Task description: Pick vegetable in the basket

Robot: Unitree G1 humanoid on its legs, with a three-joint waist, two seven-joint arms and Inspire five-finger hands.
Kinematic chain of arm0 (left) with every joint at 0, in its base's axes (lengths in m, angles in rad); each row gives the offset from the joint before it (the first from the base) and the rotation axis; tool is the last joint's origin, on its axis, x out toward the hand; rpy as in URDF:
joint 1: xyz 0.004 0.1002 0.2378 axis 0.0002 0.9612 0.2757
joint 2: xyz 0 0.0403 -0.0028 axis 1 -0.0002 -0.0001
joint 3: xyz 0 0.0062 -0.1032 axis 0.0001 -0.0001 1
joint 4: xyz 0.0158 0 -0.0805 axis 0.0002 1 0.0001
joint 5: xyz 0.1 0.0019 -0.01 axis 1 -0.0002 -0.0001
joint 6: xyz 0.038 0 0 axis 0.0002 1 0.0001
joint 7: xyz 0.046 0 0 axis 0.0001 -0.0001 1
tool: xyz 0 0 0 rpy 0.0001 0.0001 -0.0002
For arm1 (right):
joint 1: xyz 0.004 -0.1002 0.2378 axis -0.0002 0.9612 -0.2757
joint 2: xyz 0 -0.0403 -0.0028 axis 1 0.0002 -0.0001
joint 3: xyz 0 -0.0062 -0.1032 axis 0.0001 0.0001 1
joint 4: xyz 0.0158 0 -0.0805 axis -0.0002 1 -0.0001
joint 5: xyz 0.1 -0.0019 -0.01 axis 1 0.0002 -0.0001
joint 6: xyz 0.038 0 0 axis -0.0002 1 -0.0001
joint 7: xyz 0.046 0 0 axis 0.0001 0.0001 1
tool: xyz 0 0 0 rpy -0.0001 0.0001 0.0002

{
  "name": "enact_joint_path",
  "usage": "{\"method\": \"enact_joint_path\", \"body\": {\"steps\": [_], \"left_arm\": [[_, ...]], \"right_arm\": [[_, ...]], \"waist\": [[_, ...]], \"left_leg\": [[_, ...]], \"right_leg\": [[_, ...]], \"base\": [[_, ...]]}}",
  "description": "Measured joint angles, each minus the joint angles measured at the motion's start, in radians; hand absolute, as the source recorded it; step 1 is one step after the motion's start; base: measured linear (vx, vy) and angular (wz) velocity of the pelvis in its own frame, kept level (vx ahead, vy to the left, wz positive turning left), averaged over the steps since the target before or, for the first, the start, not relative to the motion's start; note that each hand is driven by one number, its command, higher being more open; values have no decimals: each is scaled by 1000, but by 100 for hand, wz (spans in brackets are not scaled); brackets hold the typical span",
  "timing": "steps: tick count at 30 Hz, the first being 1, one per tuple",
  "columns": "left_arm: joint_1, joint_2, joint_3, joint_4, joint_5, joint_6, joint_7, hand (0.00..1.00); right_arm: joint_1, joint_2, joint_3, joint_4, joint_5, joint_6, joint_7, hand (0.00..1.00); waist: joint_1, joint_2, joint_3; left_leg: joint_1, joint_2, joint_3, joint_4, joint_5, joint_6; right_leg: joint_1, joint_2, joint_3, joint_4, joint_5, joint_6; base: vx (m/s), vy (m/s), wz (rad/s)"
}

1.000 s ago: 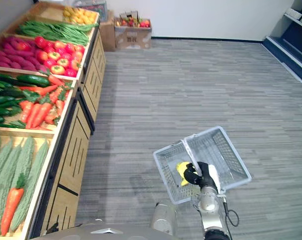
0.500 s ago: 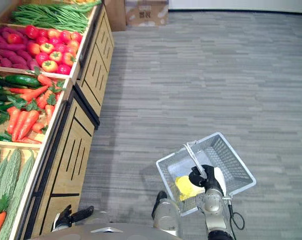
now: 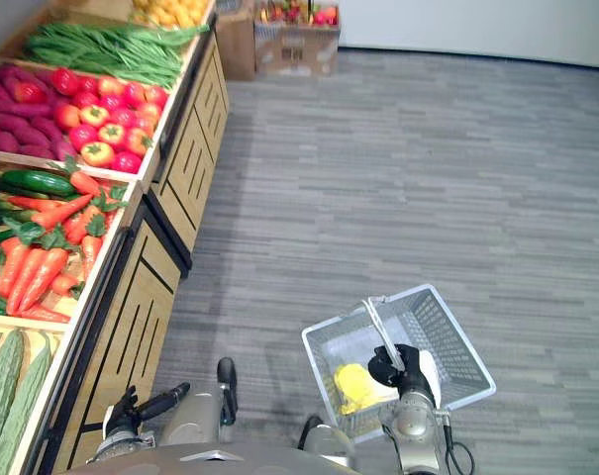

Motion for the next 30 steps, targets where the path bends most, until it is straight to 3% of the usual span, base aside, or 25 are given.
{"method": "enact_joint_path", "body": {"steps": [2,3,4,5,6,7,8,10,12,13,15,16,17,18,19,21,22,23,25,30], "left_arm": [[17,9,35,20,17,18,6,100],[24,10,35,30,38,25,8,100],[43,13,34,42,58,34,9,100],[61,23,28,41,73,41,13,100],[70,29,23,41,74,45,14,100],[80,34,20,41,72,49,15,100],[81,37,19,35,69,49,16,100],[65,43,17,15,69,46,16,100],[56,41,19,-4,69,43,15,100],[54,39,20,-8,69,44,15,100],[54,28,30,-14,69,42,16,100],[54,32,33,-19,69,37,16,100],[55,35,38,-19,70,36,17,100],[56,42,61,-17,71,36,20,100],[53,55,68,-11,73,37,21,100],[45,5,68,39,73,47,20,100],[45,3,68,40,73,47,20,100],[53,-21,81,42,73,47,24,100],[57,-20,88,42,73,47,25,100],[54,-3,96,17,72,39,30,100]], "right_arm": [[6,1,34,0,-9,1,0,0],[0,-2,42,0,-11,1,0,0],[-25,-9,60,1,-13,1,0,0],[-37,-9,73,0,-33,-2,0,0],[-39,-9,83,0,-45,-2,0,0],[-33,-9,96,1,-46,-2,0,0],[-25,-6,99,-1,-46,-4,0,0],[-21,-4,99,-12,-44,-5,0,0],[-17,-4,96,-44,-41,-7,0,0],[-17,-4,93,-45,-40,-10,1,0],[-18,-3,91,-47,-39,-13,2,0],[-17,1,91,-48,-39,-23,5,0],[-15,6,91,-48,-39,-26,6,0],[-11,25,91,-48,-40,-28,10,0],[-9,34,87,-46,-40,-28,12,0],[-9,20,54,-39,-42,-22,15,0],[-9,19,53,-39,-42,-22,15,0],[-11,8,40,-34,-42,-22,15,0],[-17,-1,36,-28,-42,-22,15,0],[-19,0,34,27,-39,-21,15,0]], "waist": [[2,-54,-2],[2,-57,-4],[3,-53,-4],[-1,-56,-2],[-2,-57,-2],[-2,-59,0],[-5,-57,1],[-18,-64,-1],[-39,-64,3],[-45,-67,7],[-50,-58,2],[-48,-59,2],[-45,-65,0],[-37,-112,-9],[-33,-124,-3],[-26,-43,-22],[-26,-41,-23],[-21,-17,-25],[-22,2,-36],[-32,-9,-43]], "left_leg": [[59,-84,47,-16,-43,52],[74,-93,62,-21,-56,63],[101,-93,91,-20,-82,72],[127,-94,102,-15,-98,77],[149,-93,105,-11,-105,85],[204,-91,98,-17,-117,97],[253,-90,76,-33,-124,101],[285,-88,17,-57,-124,101],[310,-84,-32,-70,-124,100],[336,-77,-53,-70,-124,100],[347,-51,-87,-66,-137,76],[352,-33,-111,-65,-157,38],[351,-30,-120,-65,-168,18],[351,-33,-153,-52,-206,-40],[350,-32,-168,-39,-224,-64],[340,56,-222,-35,-247,-91],[342,59,-223,-37,-247,-91],[375,96,-230,-89,-212,-124],[383,125,-229,-100,-192,-137],[257,160,-280,92,-174,-155]], "right_leg": [[-6,-100,48,82,-37,52],[-29,-113,62,150,-39,58],[-126,-147,89,354,-27,75],[-187,-170,109,504,16,106],[-215,-180,120,585,56,110],[-248,-198,123,703,162,92],[-270,-215,120,812,199,69],[-325,-205,122,917,142,3],[-366,-181,133,901,84,12],[-365,-159,142,822,49,26],[-359,-120,157,603,35,30],[-345,-97,196,416,44,43],[-340,-92,228,330,58,64],[-321,-104,306,164,103,94],[-313,-108,307,142,172,108],[-309,-31,227,191,125,65],[-311,-29,226,195,123,63],[-316,-3,202,252,81,39],[-315,17,178,281,50,17],[-271,24,73,288,1,-20]], "base": [[345,213,-33],[343,166,-59],[323,176,-54],[319,185,-42],[332,151,-5],[366,87,31],[375,60,47],[361,-25,85],[327,-109,87],[292,-180,65],[270,-238,64],[202,-246,50],[320,-453,64],[271,-434,52],[318,-561,62],[258,-411,46],[301,-356,29],[192,-221,17],[217,-216,23],[192,-181,51]]}}
